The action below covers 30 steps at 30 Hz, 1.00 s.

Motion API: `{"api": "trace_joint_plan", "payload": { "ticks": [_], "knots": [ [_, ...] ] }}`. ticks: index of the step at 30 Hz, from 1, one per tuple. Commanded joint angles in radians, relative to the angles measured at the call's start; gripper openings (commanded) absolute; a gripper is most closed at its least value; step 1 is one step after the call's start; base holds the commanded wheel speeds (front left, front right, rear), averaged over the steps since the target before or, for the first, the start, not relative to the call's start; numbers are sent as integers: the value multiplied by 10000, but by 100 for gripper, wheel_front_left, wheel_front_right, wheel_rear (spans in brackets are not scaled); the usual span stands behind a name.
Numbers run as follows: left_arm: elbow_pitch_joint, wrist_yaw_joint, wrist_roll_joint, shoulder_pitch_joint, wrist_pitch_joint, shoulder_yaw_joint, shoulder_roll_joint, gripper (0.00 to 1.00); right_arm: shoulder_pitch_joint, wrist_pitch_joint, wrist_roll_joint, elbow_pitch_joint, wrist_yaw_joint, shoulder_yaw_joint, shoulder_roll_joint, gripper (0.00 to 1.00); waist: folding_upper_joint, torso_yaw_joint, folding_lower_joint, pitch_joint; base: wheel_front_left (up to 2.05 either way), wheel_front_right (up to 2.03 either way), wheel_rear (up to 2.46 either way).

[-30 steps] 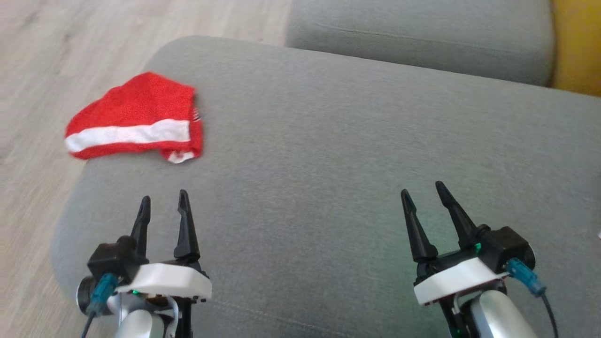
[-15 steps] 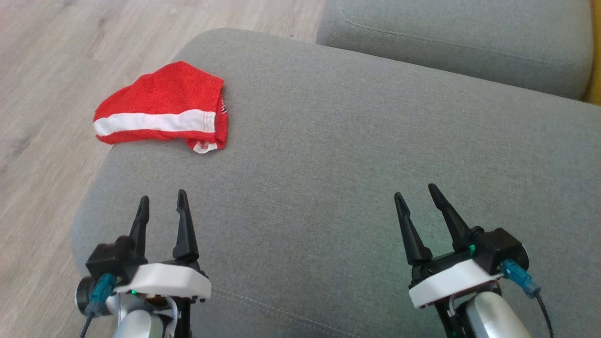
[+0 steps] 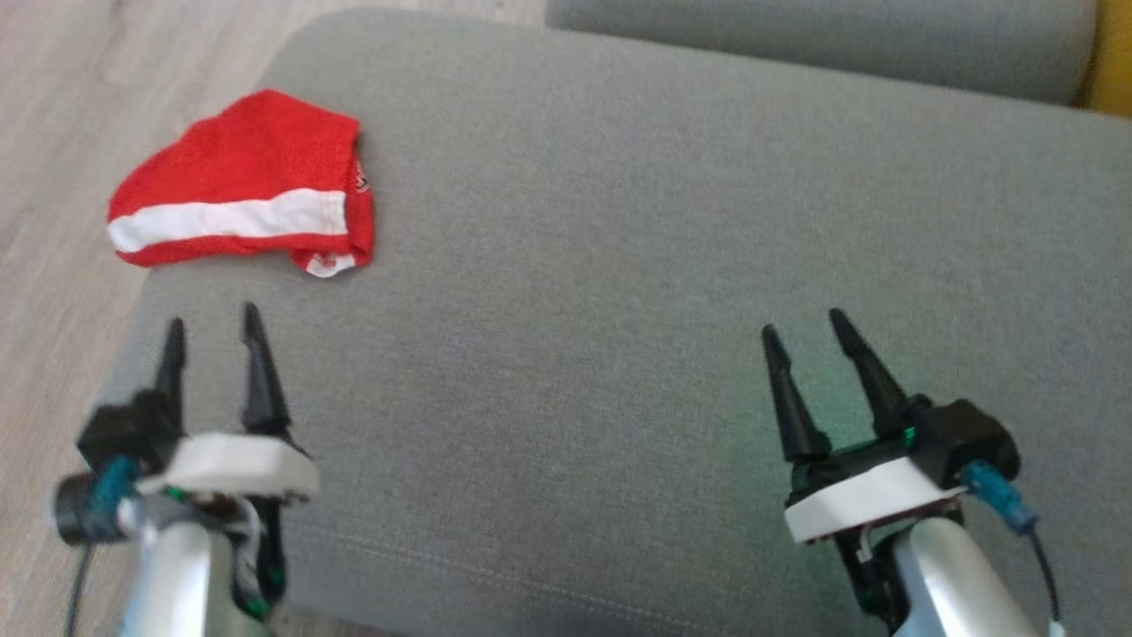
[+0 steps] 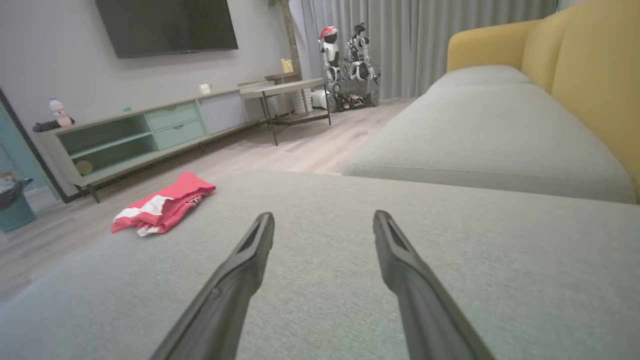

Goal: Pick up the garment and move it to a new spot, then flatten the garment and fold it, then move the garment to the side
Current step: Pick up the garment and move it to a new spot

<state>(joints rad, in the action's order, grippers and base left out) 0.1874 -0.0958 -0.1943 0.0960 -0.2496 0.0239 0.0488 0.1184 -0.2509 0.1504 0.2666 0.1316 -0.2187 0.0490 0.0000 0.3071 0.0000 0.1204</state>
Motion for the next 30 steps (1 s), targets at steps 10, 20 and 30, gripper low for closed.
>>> {"api": "trace_joint_plan", "payload": {
  "ticks": [10,20,30],
  "knots": [
    [3557,319,220,3469,252,-1160,1668,100,927,2,-363,-1121,-9,891,36,100,0,-686,0,1703,0,0,0],
    [6898,1213,-20,6499,1580,-837,2431,100,1402,473,-665,-2154,-9,932,311,100,0,-1084,0,3005,0,0,0],
    [9137,1494,7,7973,2326,-484,2700,57,1595,589,-760,-2420,-9,812,327,100,0,-1513,0,3479,0,0,0]
  ]
}}
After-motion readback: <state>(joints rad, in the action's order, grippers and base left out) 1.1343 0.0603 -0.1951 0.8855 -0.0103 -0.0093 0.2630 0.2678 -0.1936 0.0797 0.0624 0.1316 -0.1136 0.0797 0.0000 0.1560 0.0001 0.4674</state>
